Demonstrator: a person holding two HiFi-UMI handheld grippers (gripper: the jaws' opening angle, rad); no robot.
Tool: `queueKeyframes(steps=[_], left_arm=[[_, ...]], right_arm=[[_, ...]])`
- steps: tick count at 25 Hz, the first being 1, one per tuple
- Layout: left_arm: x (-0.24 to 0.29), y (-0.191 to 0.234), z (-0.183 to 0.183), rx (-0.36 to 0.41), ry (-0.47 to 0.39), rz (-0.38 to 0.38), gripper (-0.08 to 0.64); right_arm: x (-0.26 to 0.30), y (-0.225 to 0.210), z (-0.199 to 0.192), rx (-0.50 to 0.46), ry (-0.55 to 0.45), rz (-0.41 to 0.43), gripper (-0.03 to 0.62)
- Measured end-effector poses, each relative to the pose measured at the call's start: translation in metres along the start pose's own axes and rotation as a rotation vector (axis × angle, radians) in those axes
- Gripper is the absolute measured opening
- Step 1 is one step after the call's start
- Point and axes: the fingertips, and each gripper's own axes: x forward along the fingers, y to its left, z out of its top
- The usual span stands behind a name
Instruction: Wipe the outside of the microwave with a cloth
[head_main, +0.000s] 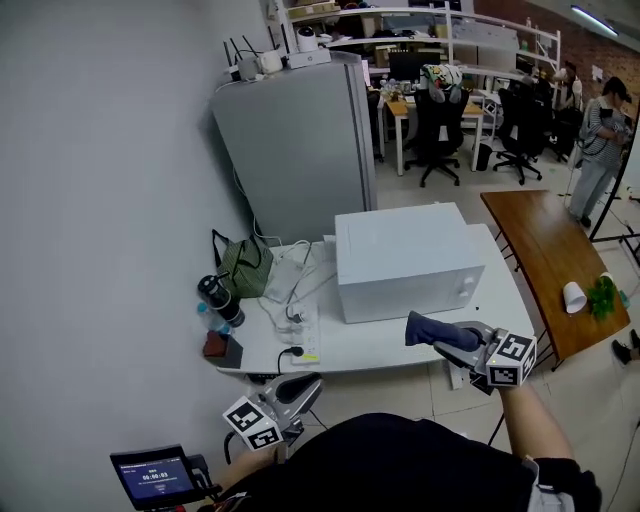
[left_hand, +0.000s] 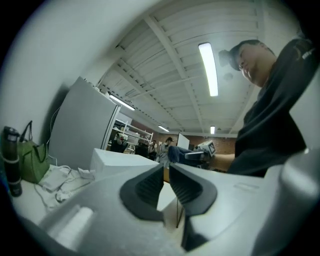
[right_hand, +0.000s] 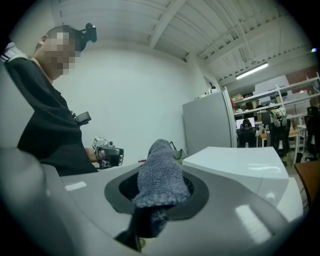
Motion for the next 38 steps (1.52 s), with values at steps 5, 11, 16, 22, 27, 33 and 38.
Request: queueKeyframes(steps=[5, 11, 16, 22, 27, 33, 38], left_arm=[[-0.020, 0.083, 0.022, 0.012, 0.011, -0.029, 0.035], [-0.008, 0.129, 0.011, -0.016, 0.015, -0.006, 0.035], [0.009, 0.176, 0.007, -0.013, 0.010, 0.166, 0.035], [0.033, 0.173, 0.026, -0.026, -0.034, 0.360, 0.035], [0.027, 0.188, 0.024, -0.027, -0.043, 0.393, 0.035], [0.013, 0.211, 0.010, -0.042, -0.012, 0.327, 0.035], [0.032, 0.215, 0.015, -0.044, -0.001, 0.254, 0.035]], right_arm=[[0.084, -0.046, 0.036, -0.113, 0.119, -0.056, 0.086], [0.155, -0.130, 0.053, -0.318, 0.308, -0.049, 0.086], [0.243, -0.224, 0.058, -0.493, 0.439, 0.050, 0.084], [0.324, -0.300, 0.065, -0.611, 0.616, 0.187, 0.084], [0.381, -0.328, 0.025, -0.678, 0.835, 0.231, 0.084], [0.384, -0.351, -0.013, -0.700, 1.053, 0.232, 0.081], [0.312, -0.391, -0.026, -0.636, 1.168, 0.197, 0.078]])
